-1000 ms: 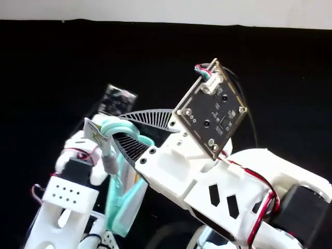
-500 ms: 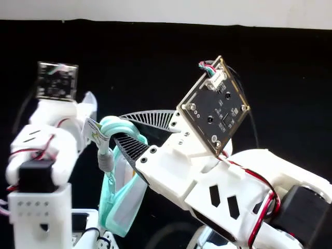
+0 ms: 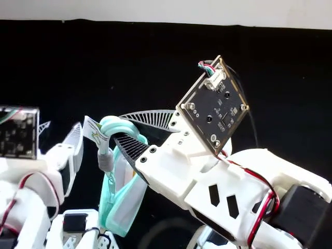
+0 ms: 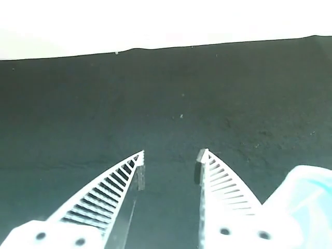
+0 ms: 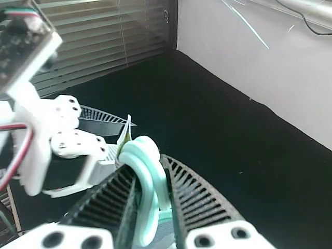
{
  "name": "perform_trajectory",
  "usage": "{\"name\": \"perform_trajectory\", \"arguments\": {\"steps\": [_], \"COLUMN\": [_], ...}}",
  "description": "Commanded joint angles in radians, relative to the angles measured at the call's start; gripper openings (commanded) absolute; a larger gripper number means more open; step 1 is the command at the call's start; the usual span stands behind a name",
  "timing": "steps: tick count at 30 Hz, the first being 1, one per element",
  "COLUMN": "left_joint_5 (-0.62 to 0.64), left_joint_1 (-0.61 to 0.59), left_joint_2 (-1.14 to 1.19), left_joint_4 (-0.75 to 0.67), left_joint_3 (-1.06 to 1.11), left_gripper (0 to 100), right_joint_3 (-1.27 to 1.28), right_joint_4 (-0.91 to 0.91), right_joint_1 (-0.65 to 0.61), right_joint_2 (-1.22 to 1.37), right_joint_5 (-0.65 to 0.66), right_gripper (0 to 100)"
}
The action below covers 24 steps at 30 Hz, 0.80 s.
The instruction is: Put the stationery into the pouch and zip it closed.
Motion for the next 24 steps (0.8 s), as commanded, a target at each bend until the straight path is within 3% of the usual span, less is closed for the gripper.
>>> {"name": "perform_trajectory", "arguments": {"steps": [1,11,24], "left_joint_5": [-0.006,-0.006,-0.006], "left_joint_1": [-0.001,0.001,0.001], "left_joint_2": [0.004,-0.064,-0.275], "left_joint_4": [0.011,0.017,0.014], "left_joint_3": [-0.016,0.01,0.236], "left_gripper": [19,19,19], "right_joint_3": [0.001,0.001,-0.007], "right_joint_4": [0.002,-0.007,-0.108], "right_joint_1": [-0.005,0.035,0.067], "right_joint_2": [-0.015,-0.004,-0.007], "right_joint_5": [-0.011,-0.008,0.046], "right_gripper": [0.6,0.6,0.6]}}
